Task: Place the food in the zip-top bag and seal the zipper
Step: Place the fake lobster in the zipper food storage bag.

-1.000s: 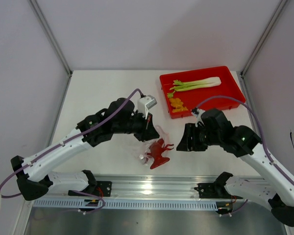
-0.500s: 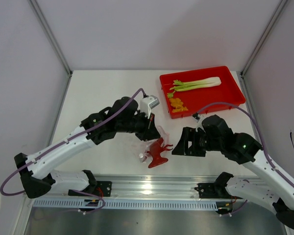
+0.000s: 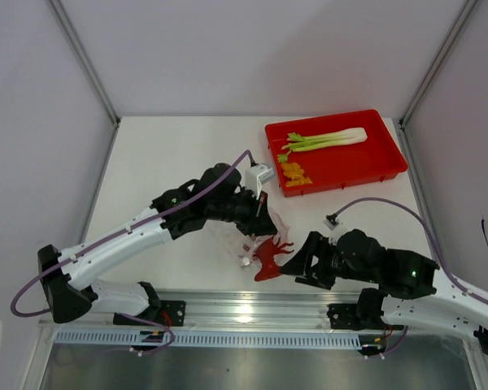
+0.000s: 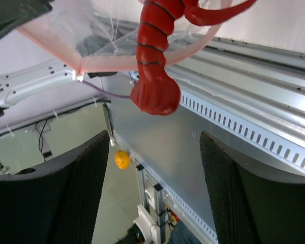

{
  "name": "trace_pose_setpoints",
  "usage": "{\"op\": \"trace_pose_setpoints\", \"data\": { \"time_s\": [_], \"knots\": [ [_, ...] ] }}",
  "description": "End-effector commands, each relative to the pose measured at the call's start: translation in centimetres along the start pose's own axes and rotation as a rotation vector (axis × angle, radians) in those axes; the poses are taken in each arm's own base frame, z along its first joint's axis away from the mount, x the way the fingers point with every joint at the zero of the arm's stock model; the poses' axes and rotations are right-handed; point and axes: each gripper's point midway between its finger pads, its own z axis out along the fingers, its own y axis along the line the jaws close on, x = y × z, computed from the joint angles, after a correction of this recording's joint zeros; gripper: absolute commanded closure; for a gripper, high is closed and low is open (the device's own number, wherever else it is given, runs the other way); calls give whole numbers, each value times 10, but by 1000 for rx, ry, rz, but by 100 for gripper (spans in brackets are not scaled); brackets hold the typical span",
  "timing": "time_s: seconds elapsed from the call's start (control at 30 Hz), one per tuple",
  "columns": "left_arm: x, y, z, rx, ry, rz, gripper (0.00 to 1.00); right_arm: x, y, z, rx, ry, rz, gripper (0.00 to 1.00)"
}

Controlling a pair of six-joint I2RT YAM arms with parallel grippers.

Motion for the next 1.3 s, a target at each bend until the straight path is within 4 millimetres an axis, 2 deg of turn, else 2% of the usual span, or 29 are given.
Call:
{"op": "trace_pose_setpoints", "data": {
  "time_s": [0.0,0.07,0.4,0.57,0.73,1.0,1.27],
  "knots": [
    [-14,-23,2,92,-44,11,99,-16,16,9,-11,-131,79,27],
    [-12,-23,4,93,-39,11,99,-16,15,15,18,-142,72,27],
    [-4,-23,-1,98,-39,9,99,-39,6,32,53,-293,79,34],
    [1,-21,-3,91,-33,1,99,-45,12,45,20,-313,107,40],
    [0,-20,-8,80,-46,7,100,-33,7,59,61,-268,84,40],
    [0,-18,-9,65,-51,15,99,-23,-13,53,97,-256,82,41],
    [-2,-21,-8,84,-46,10,100,-18,8,68,55,-223,53,42]
  ]
}}
